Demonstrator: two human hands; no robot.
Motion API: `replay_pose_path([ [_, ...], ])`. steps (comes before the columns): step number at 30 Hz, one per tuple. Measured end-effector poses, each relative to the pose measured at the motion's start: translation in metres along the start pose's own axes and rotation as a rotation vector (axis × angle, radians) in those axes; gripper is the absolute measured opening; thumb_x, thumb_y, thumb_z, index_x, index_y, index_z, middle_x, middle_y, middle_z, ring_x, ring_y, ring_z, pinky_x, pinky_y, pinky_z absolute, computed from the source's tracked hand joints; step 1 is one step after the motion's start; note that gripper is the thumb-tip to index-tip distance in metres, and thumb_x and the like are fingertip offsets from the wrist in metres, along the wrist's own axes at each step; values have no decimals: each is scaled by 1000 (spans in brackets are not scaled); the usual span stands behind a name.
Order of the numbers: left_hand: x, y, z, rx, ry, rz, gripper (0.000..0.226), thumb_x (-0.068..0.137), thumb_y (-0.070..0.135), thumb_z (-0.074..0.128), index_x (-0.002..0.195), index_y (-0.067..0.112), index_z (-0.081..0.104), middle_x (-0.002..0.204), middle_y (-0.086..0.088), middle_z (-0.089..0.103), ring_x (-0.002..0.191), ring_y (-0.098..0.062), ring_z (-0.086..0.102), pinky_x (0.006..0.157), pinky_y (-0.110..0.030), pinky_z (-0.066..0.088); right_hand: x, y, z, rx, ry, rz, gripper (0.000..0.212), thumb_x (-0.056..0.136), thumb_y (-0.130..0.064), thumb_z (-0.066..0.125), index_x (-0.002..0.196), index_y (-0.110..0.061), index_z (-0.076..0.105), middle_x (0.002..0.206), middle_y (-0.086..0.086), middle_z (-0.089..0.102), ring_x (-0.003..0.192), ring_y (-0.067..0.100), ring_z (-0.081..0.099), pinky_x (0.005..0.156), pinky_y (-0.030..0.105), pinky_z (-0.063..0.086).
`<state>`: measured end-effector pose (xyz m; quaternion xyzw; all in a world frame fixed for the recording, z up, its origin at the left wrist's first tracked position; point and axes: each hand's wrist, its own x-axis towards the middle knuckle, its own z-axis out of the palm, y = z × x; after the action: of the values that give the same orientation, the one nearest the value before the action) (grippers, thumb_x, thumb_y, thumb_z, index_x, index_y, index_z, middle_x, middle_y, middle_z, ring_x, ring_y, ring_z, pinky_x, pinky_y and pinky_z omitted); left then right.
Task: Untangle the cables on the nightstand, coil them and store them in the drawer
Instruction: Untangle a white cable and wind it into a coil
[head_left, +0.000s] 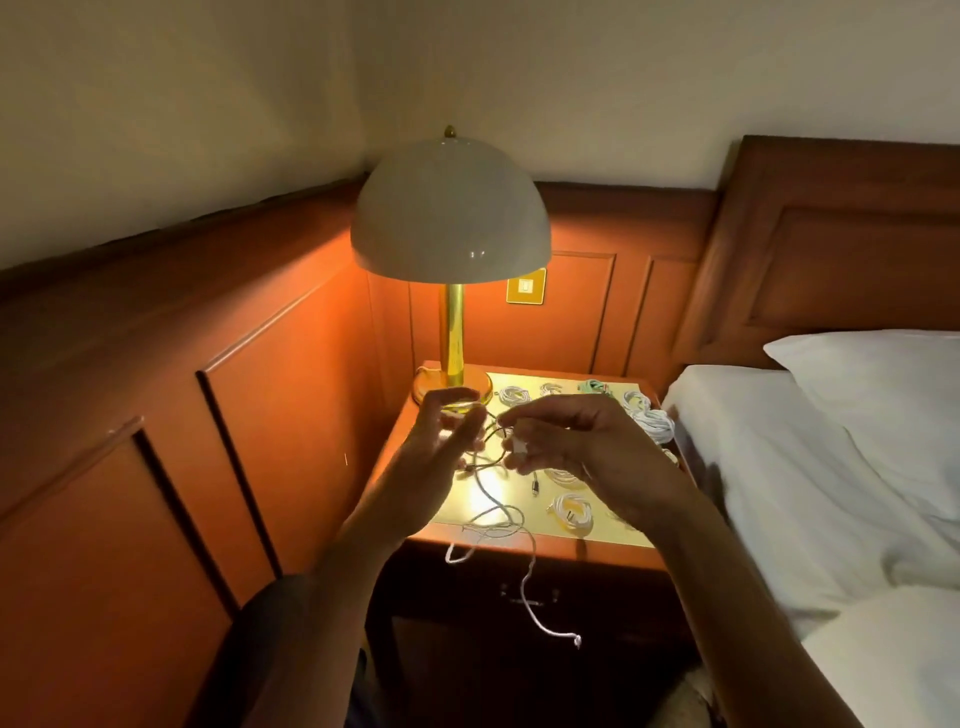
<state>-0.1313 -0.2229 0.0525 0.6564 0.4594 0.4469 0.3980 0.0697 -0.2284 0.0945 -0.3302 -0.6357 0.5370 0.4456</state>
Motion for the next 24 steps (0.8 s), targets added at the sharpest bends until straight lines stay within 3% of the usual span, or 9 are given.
replay_pose_path([
  [1,-1,-1,1,21,54,-6,54,86,72,44,127,37,48,122,4,59,105,-7,62,92,-32,52,-2,2,-2,-2,16,14,20,89,-6,67,107,-4,76,95,19,74,87,34,73,79,35,59],
  [3,-5,5,-1,166,149,10,37,94,60,51,116,32,58,116,13,59,101,0,58,83,-24,48,-6,5,-4,-23,7,42,24,88,-14,68,109,-5,75,100,17,76,91,33,74,80,34,60],
  [5,-7,9,-5,149,86,-24,38,92,60,54,97,26,68,94,16,69,86,-3,65,74,-25,52,-9,8,-2,-93,-22,56,26,89,-15,67,113,-6,74,100,13,77,92,29,75,80,32,60],
  [7,-13,14,-6,-40,-33,-172,48,88,64,53,88,20,71,83,5,74,75,-11,70,65,-25,54,-9,12,0,-229,-10,27,21,90,-12,69,110,-8,76,93,10,78,86,25,76,76,29,60],
  [11,-20,13,-4,-89,-92,-227,40,80,47,62,92,11,73,80,1,76,70,-14,70,59,-22,53,-9,19,3,-586,29,-71,12,89,-16,74,98,-21,80,79,-5,77,71,10,73,70,26,60],
  [16,-24,12,-3,-233,-187,-277,27,86,25,72,101,2,74,79,-6,73,67,-11,66,62,-20,54,-13,22,1,-770,42,-115,10,87,-26,75,96,-29,79,75,-15,72,64,-1,67,61,14,50],
  [20,-24,11,0,-380,-209,-297,35,80,26,72,105,1,73,81,-7,72,71,-13,66,63,-21,55,-14,23,-10,-827,58,-202,21,84,-46,64,103,-46,74,88,-14,60,84,6,56,65,14,41],
  [22,-25,11,2,-402,-283,-304,35,83,25,68,108,1,71,82,-7,71,72,-13,65,63,-21,54,-14,22,-14,-710,4,-190,19,85,-43,65,99,-39,77,99,-13,66,100,8,60,79,24,50],
  [24,-25,12,2,-388,-369,-304,34,89,25,64,113,1,69,87,-9,70,76,-14,64,66,-22,54,-12,21,-14,-656,-52,-182,15,88,-32,69,98,-26,79,101,-14,73,102,8,67,86,26,53],
])
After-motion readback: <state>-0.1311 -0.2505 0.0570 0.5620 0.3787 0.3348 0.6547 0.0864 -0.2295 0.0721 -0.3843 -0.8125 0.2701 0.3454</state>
